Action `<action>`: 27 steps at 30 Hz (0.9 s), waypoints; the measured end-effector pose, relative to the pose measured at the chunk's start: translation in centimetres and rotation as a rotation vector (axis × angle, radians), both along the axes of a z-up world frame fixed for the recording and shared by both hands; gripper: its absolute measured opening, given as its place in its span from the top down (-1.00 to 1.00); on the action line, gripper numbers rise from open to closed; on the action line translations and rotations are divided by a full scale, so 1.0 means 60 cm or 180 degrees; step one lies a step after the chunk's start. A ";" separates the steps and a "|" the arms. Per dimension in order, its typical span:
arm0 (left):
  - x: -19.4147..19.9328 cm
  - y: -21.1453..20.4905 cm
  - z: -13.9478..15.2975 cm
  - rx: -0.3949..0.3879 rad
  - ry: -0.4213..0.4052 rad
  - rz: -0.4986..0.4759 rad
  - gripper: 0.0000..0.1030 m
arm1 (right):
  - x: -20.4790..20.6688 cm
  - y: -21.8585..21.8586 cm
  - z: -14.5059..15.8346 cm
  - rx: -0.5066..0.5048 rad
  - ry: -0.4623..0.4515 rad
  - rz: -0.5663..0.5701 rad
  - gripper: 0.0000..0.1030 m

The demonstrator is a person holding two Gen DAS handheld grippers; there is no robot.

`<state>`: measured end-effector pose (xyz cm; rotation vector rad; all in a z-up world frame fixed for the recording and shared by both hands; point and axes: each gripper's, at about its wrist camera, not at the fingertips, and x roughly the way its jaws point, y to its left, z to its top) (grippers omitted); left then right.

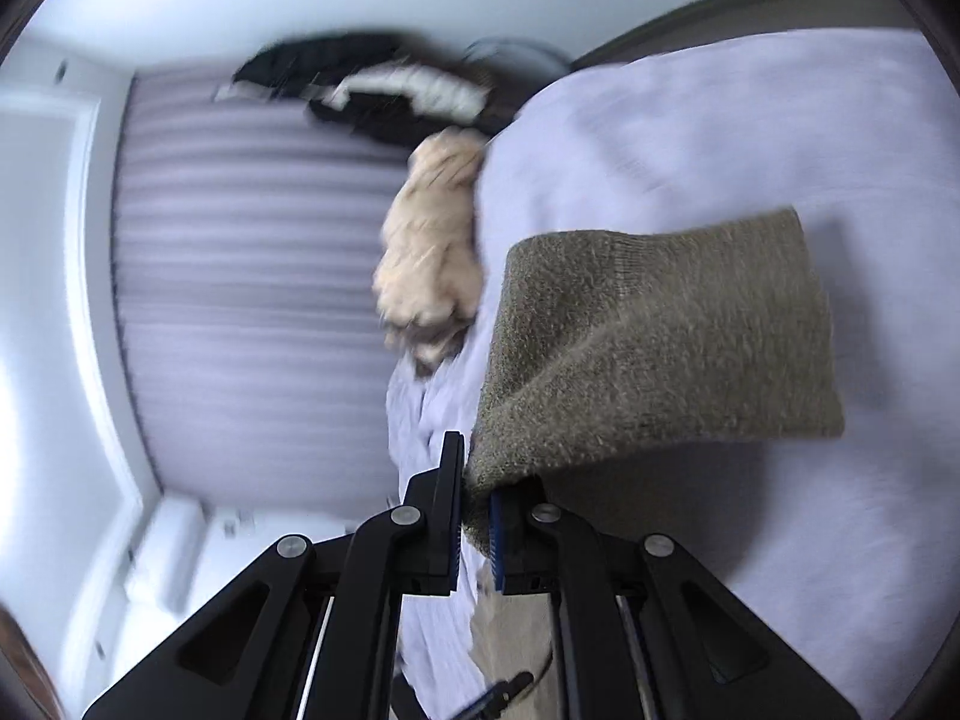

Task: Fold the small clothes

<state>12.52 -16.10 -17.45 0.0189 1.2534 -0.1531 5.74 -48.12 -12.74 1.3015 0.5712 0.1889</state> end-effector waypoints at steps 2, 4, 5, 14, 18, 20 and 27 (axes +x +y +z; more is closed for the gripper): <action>0.003 0.044 -0.012 0.0005 -0.0057 0.0075 -0.98 | 0.038 0.055 0.025 -0.0191 -0.0061 0.0324 0.85; 0.006 0.083 -0.015 -0.0003 -0.0094 0.0172 -0.98 | 0.080 0.128 0.040 -0.0407 -0.0089 0.0706 0.85; 0.005 0.098 -0.014 0.0001 -0.0110 0.0226 -0.98 | 0.097 0.164 0.042 -0.0503 -0.0082 0.0877 0.85; -0.014 0.245 -0.036 0.0006 -0.0105 0.0641 -0.98 | 0.213 0.497 -0.110 -0.1192 0.0808 0.2092 0.76; -0.012 0.289 -0.042 -0.0199 -0.0111 0.0724 -0.98 | 0.208 0.528 -0.164 -0.1224 0.1233 0.2069 0.46; -0.009 0.315 -0.043 -0.0500 -0.0111 0.0789 -0.98 | 0.203 0.516 -0.153 -0.1138 0.1178 0.1884 0.19; 0.013 0.361 -0.049 -0.1688 0.0041 0.0669 -0.98 | 0.243 0.495 -0.106 -0.1247 0.1028 0.1317 0.81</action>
